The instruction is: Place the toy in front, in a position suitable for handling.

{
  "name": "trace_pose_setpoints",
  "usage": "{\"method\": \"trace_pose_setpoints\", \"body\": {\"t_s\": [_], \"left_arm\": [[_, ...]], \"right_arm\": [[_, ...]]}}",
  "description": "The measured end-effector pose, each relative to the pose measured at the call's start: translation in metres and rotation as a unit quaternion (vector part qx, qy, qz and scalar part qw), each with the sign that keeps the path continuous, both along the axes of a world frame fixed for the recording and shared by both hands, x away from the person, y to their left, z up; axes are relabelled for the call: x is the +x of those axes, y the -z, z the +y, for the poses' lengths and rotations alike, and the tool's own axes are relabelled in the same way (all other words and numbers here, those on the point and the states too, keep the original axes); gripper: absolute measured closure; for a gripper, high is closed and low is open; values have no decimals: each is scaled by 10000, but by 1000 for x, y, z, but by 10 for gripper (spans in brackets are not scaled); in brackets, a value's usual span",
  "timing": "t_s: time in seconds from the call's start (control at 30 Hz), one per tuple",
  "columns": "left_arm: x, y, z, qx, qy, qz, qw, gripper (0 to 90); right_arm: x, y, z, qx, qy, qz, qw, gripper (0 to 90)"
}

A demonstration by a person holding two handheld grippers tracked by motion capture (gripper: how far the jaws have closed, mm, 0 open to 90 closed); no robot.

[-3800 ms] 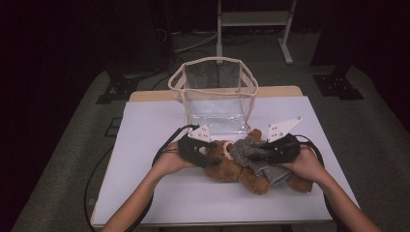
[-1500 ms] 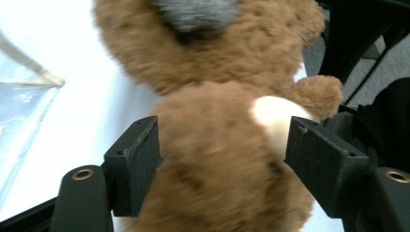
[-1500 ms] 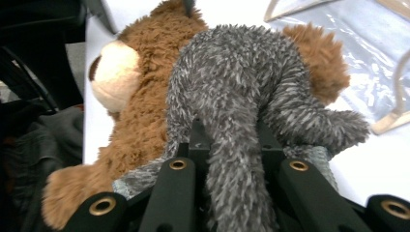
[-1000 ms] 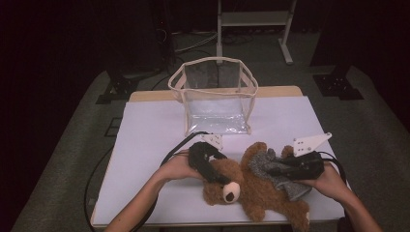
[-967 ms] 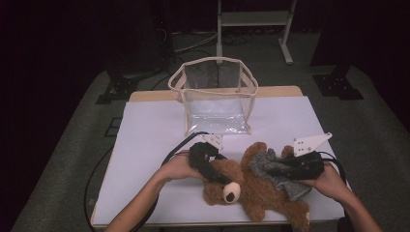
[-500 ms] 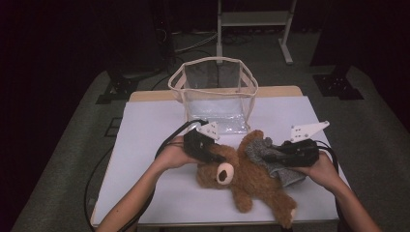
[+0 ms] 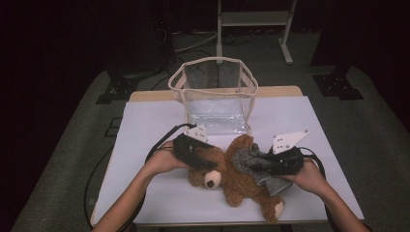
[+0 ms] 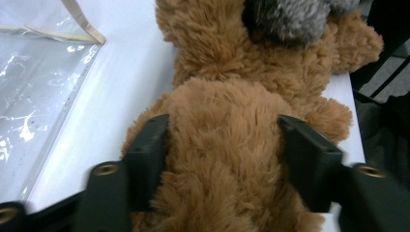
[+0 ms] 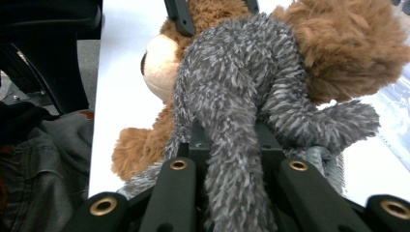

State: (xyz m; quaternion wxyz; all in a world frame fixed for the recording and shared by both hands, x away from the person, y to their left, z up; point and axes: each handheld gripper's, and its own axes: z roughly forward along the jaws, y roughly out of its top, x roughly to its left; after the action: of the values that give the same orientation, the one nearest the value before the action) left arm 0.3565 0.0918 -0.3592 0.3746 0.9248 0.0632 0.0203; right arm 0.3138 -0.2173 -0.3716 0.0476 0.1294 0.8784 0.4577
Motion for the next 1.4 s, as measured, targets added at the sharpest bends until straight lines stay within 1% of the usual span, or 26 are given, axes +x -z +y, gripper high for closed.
{"method": "trace_pose_setpoints", "body": {"t_s": [0.03,0.07,0.1,0.13,0.2,0.27,0.3,0.33,0.37,0.4,0.5,0.57,0.63,0.77,0.8,0.87,0.97,1.1,1.17,1.33,1.4], "left_arm": [[-3,1,1,-42,-3,-27,10000,431],[-5,2,2,-32,13,-79,10000,445],[-9,3,4,-71,-3,-96,9999,457],[-11,3,5,-65,-1,-125,9999,465],[-15,4,8,-99,9,-146,9998,472],[-18,5,9,-118,47,-183,9998,473],[-19,5,9,-116,59,-208,9997,474],[-21,5,9,-109,80,-224,9997,474],[-21,5,9,-109,80,-224,9997,475],[-22,4,9,-95,124,-254,9996,475],[-28,5,9,-113,159,-309,9993,475],[-31,5,10,-114,170,-329,9992,474],[-33,5,12,-101,181,-347,9992,468],[-34,5,14,-161,241,-220,9993,451],[-35,5,13,-168,236,-213,9994,454],[-36,5,11,-116,246,-237,9993,459],[-37,5,11,-117,207,-235,9994,462],[-37,6,13,-192,179,-220,9994,464],[-36,6,13,-193,183,-232,9994,467],[-35,7,14,-232,159,-223,9994,472],[-35,7,14,-261,154,-223,9993,472]], "right_arm": [[-1,-1,-1,2,-7,8,10000,750],[-1,-2,-3,1,-9,-1,10000,751],[-1,-5,-5,12,9,10,10000,751],[1,-10,-10,36,27,19,10000,751],[4,-16,-16,-9,112,-43,9999,750],[10,-22,-22,52,218,-48,9997,751],[13,-25,-24,53,266,-47,9996,750],[17,-27,-24,-1,280,-40,9996,750],[17,-27,-24,-1,280,-40,9996,750],[23,-30,-18,-101,236,-26,9997,750],[27,-31,-3,-200,85,-38,9998,749],[29,-29,8,-261,-59,9,9996,749],[29,-24,19,-399,-193,37,9990,749],[25,-15,22,-516,-284,155,9981,750],[23,-14,21,-528,-291,141,9981,750],[19,-14,19,-544,-278,102,9981,750],[17,-15,10,-506,-223,88,9984,749],[15,-15,-9,-403,-65,205,9990,749],[14,-14,-20,-356,19,285,9990,749],[12,-9,-44,-298,205,423,9985,748],[9,-7,-53,-261,263,442,9983,748]]}}
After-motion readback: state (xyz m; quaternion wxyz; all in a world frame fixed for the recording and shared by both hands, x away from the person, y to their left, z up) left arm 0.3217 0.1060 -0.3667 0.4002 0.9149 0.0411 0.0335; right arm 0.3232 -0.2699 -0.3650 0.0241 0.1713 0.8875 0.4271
